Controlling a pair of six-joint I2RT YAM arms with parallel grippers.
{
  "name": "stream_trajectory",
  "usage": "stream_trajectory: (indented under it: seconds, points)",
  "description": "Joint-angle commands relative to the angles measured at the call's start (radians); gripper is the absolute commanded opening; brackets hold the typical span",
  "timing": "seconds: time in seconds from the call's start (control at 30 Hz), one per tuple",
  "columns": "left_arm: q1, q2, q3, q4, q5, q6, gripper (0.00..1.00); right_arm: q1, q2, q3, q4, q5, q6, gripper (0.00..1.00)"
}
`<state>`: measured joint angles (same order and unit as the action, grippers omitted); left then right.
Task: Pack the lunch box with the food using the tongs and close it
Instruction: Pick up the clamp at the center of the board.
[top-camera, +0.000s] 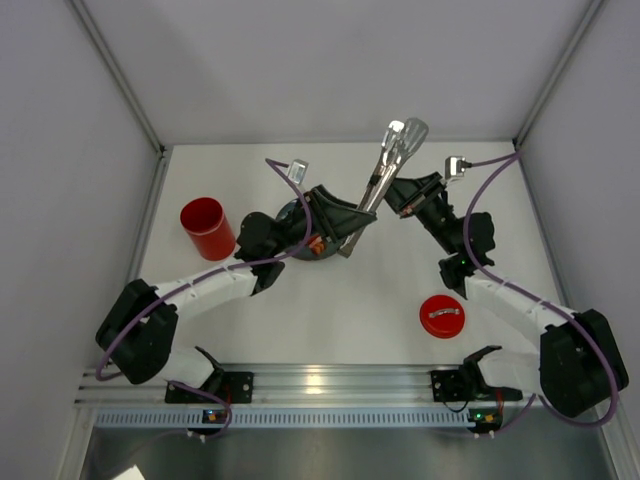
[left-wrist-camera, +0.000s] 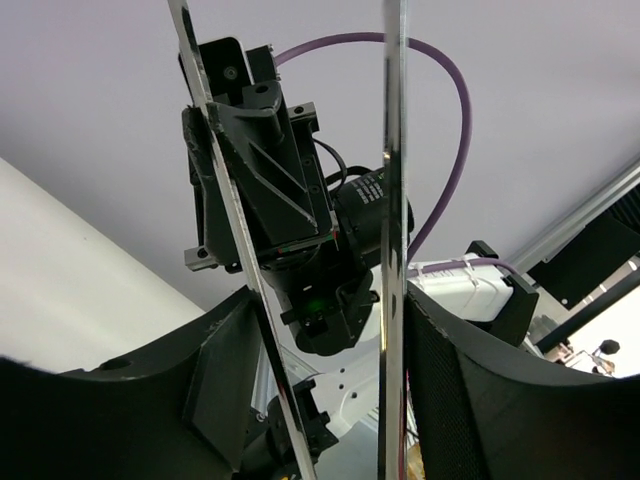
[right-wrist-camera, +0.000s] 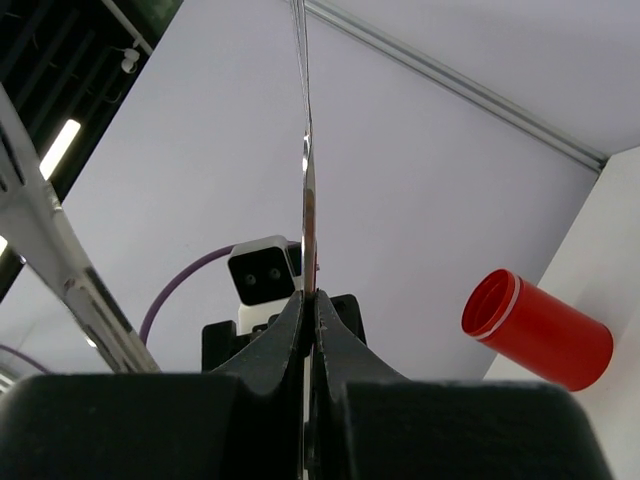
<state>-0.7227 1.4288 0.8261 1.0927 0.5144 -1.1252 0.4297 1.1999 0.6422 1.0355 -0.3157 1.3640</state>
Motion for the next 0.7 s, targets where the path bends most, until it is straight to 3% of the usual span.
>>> stream_trajectory:
  seconds: [0.0, 0.17, 0.33, 0.47, 0.67]
  points:
    - [-0.004, -0.051, -0.002, 0.07, -0.016, 0.016, 0.59, 0.029, 0.012, -0.009, 0.104, 0.015, -0.02, 0.0]
    - [-0.004, -0.079, -0.007, 0.015, -0.036, 0.048, 0.55, 0.041, 0.004, -0.009, 0.089, 0.021, -0.032, 0.0]
    - [-0.004, -0.123, -0.005, -0.082, -0.053, 0.11, 0.53, 0.05, -0.032, 0.017, -0.035, 0.021, -0.08, 0.0]
    - [-0.004, -0.137, 0.005, -0.119, -0.056, 0.137, 0.65, 0.061, -0.065, 0.057, -0.185, 0.038, -0.15, 0.0]
    - [-0.004, -0.139, 0.008, -0.129, -0.056, 0.146, 0.71, 0.072, -0.088, 0.079, -0.269, 0.058, -0.177, 0.0]
